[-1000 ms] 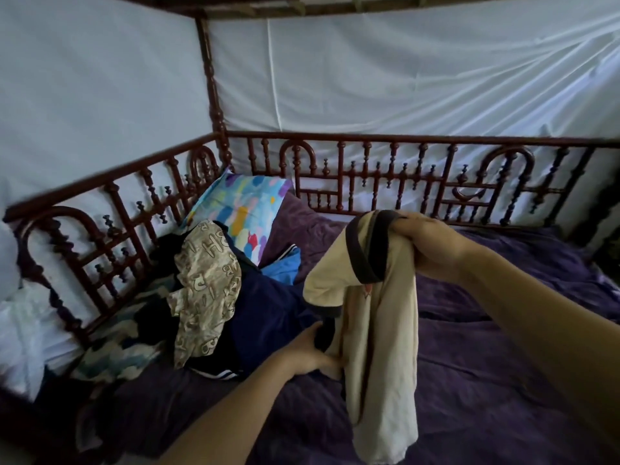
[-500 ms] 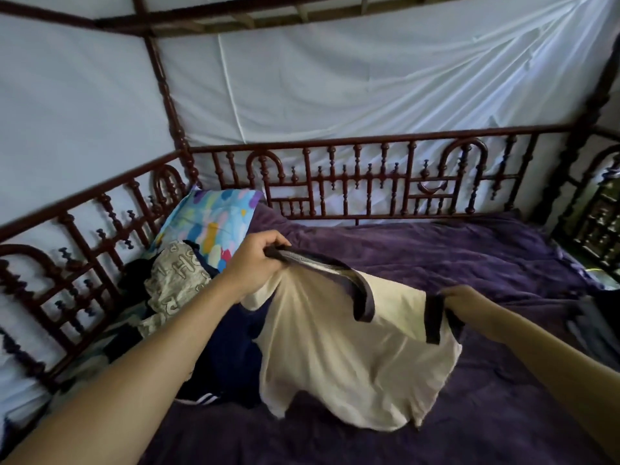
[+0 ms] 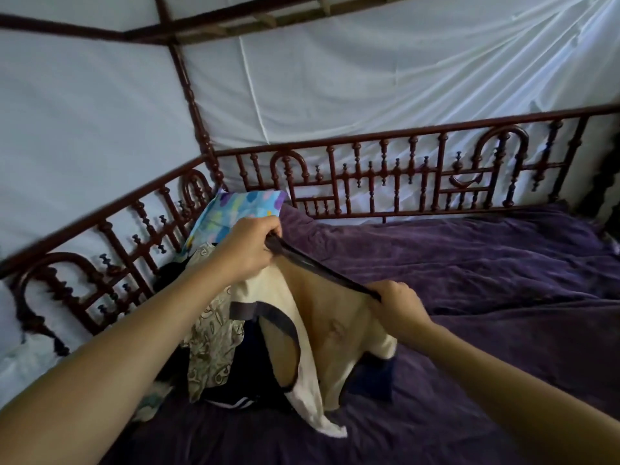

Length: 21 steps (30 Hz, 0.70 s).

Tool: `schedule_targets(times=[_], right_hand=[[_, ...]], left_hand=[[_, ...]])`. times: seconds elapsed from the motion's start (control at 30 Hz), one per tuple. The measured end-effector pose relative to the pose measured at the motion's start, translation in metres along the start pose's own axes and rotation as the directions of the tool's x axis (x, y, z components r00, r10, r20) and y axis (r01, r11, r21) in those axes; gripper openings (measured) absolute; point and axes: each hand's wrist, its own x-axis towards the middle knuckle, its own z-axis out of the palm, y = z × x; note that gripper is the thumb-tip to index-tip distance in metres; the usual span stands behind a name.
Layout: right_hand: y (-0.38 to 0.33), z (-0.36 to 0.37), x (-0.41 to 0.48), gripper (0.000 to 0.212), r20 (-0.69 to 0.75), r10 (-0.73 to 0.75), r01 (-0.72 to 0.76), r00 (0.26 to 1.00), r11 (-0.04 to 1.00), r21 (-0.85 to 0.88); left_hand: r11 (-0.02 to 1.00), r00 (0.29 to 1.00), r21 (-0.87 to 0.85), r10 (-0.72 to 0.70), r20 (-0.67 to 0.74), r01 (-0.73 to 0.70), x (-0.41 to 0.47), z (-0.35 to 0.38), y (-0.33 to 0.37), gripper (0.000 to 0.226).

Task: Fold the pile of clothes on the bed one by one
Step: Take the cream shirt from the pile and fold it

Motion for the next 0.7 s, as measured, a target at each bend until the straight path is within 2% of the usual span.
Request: schedule_targets(times=[0.07,0.2,0.27,0.37,0.5,0.6,0.7], right_hand=[[-0.001,-0.002,0.012,0.020,0.032,-0.011,0.012,0.999,0.999,-0.031],[-0.036,-0.010,0.033,0.028,0.241,-0.080,0.040,0.967,0.986,0.163],[-0.059,-0.011,0.041,0.029,0.319,-0.084,0.016,0.944,0.978,0.210],[-0.086,-0.009,0.049,0.029,0.378,-0.090,-0.025,0.921,0.957,0.289],[-0.102,-0.012,0.051,0.025,0.420,-0.068,-0.175,0.905,0.839,0.514],[-0.094,-0.017,0.045,0.026,0.428,-0.008,-0.279,0.904,0.747,0.604],[-0.069,-0.024,0.036,0.020,0.363,0.129,-0.350,0.923,0.676,0.648]], left_hand=[[0.994,0.998,0.100,-0.047,0.031,0.044,-0.003,0.003,-0.041,0.019],[0.981,0.992,0.152,-0.122,0.021,0.118,0.008,0.013,-0.114,0.013],[0.977,0.986,0.136,-0.169,0.010,0.166,0.022,0.014,-0.145,0.009],[0.978,0.976,0.019,-0.208,-0.059,0.209,0.050,0.011,-0.185,0.012],[0.984,0.988,-0.164,-0.090,-0.123,0.069,0.088,0.010,-0.202,0.007],[0.981,0.974,-0.183,0.015,-0.225,-0.057,0.119,0.015,-0.191,0.008],[0.974,0.959,-0.184,0.080,-0.271,-0.133,0.151,0.033,-0.169,0.014]])
